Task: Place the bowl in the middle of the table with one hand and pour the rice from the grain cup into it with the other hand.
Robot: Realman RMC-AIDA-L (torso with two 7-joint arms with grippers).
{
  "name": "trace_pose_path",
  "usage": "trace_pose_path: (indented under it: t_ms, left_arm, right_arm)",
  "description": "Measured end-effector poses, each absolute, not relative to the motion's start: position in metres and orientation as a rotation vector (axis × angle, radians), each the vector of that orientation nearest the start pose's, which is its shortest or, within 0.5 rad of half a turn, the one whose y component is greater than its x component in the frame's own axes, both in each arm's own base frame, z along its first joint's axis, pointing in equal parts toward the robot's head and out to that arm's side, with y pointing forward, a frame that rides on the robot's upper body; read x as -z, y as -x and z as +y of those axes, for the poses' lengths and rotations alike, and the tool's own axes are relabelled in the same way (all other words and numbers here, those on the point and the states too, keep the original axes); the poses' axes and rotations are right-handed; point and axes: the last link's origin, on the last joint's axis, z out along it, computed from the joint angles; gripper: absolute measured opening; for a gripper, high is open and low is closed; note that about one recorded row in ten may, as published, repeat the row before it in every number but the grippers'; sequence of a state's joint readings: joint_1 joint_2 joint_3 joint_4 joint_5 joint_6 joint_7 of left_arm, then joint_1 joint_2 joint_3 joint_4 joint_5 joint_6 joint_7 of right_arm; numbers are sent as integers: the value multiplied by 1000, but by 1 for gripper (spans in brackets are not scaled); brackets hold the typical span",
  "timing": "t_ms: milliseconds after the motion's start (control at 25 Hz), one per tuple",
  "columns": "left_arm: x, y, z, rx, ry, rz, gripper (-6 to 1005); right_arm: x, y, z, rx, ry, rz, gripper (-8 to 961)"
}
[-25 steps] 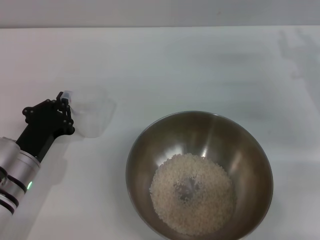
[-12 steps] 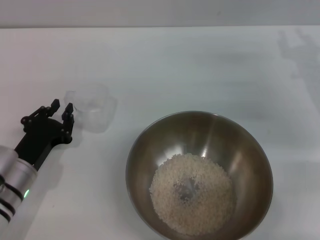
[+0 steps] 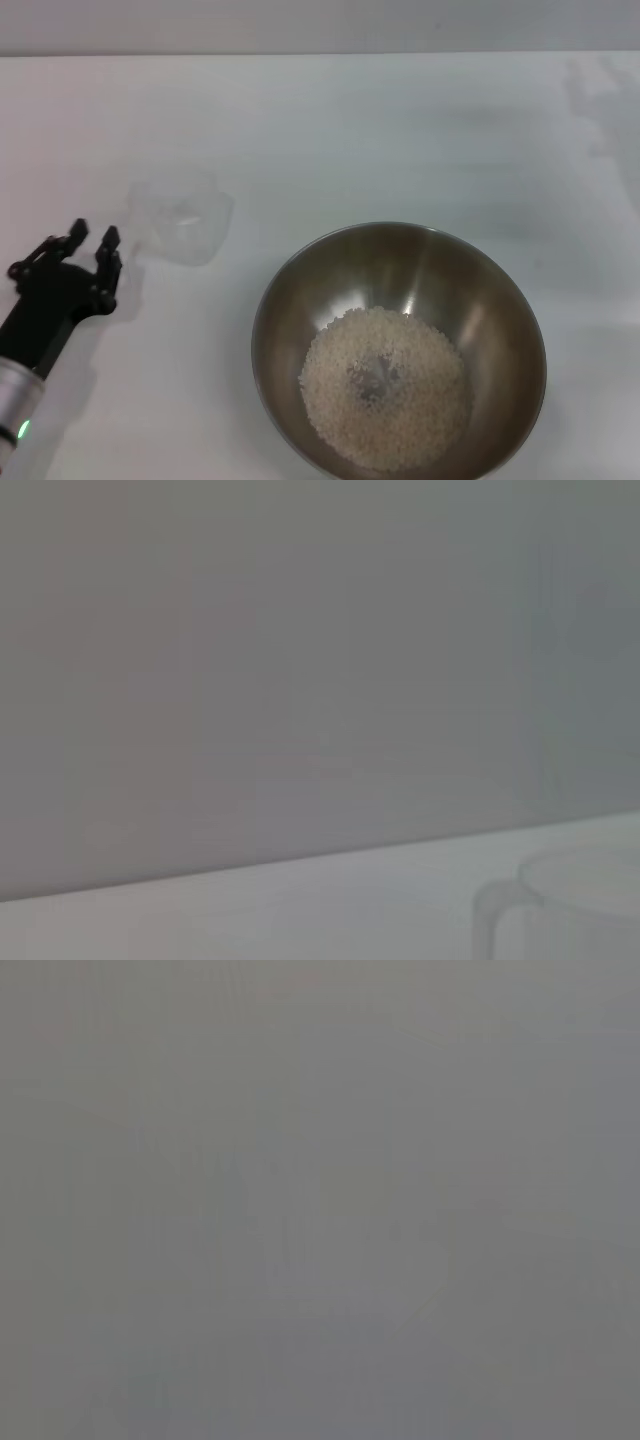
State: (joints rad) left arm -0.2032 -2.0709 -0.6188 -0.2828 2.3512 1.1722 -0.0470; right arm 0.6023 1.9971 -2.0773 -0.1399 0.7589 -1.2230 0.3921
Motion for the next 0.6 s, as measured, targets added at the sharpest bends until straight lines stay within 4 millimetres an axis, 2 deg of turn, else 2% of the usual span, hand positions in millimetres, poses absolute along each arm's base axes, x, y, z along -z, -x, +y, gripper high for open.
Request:
trace_pose_path:
  t_ms: [80, 240, 280, 360, 400, 600]
  left_arm:
    - [54, 346, 235, 650, 1761, -557, 386]
    - [48, 341, 232, 714, 1723, -543, 423]
    - [39, 329, 234, 812, 1677, -499, 432]
    - [38, 327, 235, 827, 1671, -492, 481]
    - [35, 318, 241, 879, 1657, -460, 505]
    - [33, 312, 251, 907, 1647, -448, 628]
  right_arm:
    - [-48, -290, 393, -997, 1472, 518, 646]
    - [-39, -291, 387, -982, 1488, 523, 648]
    - [-35, -291, 385, -975, 1496, 519, 648]
    - [-27, -288, 381, -959, 1522, 499, 649]
    - [-23, -286, 380, -953, 1536, 488, 650]
    - [-8, -281, 373, -940, 1577, 474, 652]
